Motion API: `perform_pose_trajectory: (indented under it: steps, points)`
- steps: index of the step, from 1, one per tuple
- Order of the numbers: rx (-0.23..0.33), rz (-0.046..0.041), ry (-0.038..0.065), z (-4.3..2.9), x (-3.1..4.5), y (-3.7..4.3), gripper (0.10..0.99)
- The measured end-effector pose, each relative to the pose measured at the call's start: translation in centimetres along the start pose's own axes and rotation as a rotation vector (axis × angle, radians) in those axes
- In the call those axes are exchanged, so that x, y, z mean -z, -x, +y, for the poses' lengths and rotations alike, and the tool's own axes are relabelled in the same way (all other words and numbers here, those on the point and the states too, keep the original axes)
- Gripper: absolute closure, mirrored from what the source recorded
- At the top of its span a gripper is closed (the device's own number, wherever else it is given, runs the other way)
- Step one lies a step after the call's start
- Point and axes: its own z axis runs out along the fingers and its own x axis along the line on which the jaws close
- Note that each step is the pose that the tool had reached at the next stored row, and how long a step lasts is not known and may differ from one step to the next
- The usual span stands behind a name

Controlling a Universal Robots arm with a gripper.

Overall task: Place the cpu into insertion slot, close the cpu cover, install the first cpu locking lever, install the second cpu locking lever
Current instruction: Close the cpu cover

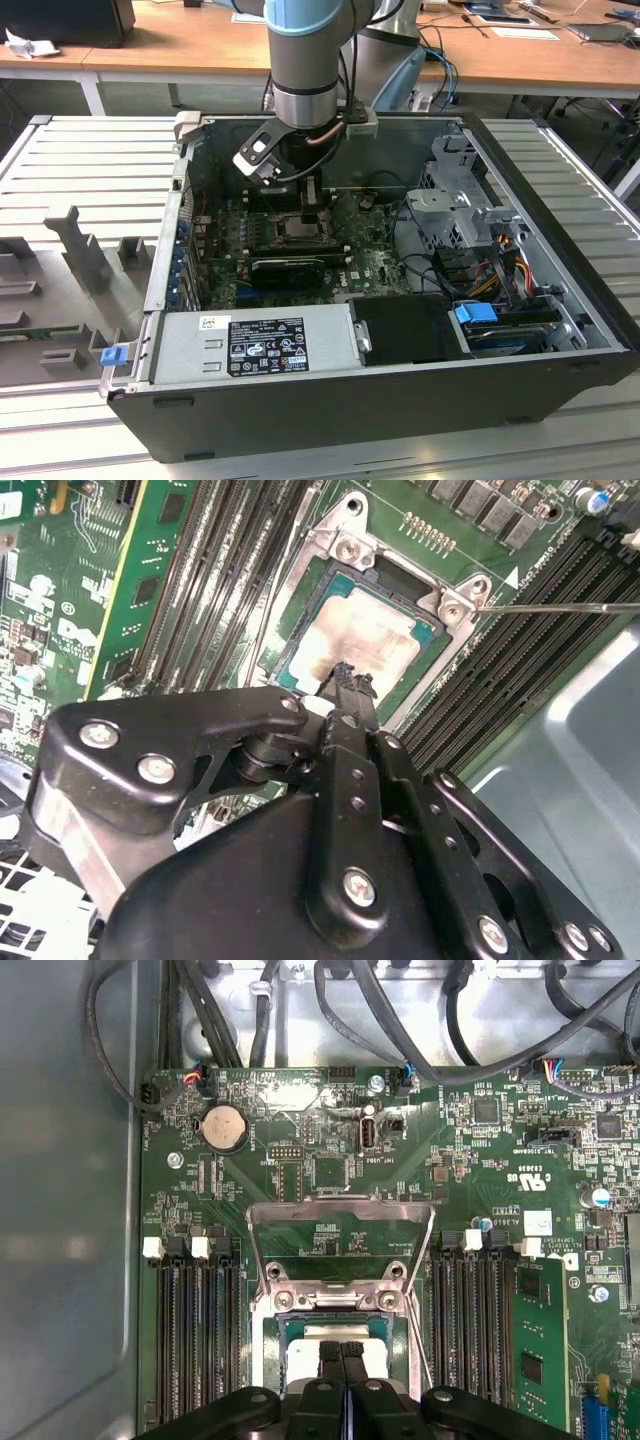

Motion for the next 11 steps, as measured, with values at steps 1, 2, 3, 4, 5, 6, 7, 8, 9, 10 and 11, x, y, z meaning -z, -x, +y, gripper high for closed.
perform_pose_trajectory:
  steps: [1,2,3,4,5,6,7,8,9,10,11]
  points:
    - [0.000,-0.0001,0.000,0.01,0.06,-0.01,0.980]
    - [0.000,0.0000,0.000,0.03,0.29,-0.01,0.980]
    - [0.000,0.0001,0.000,0.06,0.73,-0.01,0.980]
    - [0.000,0.0001,0.000,0.09,1.05,-0.03,0.980]
    - [0.000,0.0000,0.000,0.11,1.31,-0.05,0.980]
    - [0.000,0.0001,0.000,0.12,1.46,-0.06,0.980]
    - [0.000,-0.0001,0.000,0.14,1.67,-0.06,0.980]
    - [0.000,0.0001,0.000,0.17,1.81,-0.06,0.980]
    - [0.000,0.0001,0.000,0.29,1.88,-0.07,0.980]
    - [0.000,0.0000,0.000,0.36,2.10,-0.07,0.980]
    - [0.000,0.0000,0.000,0.39,2.49,-0.08,0.980]
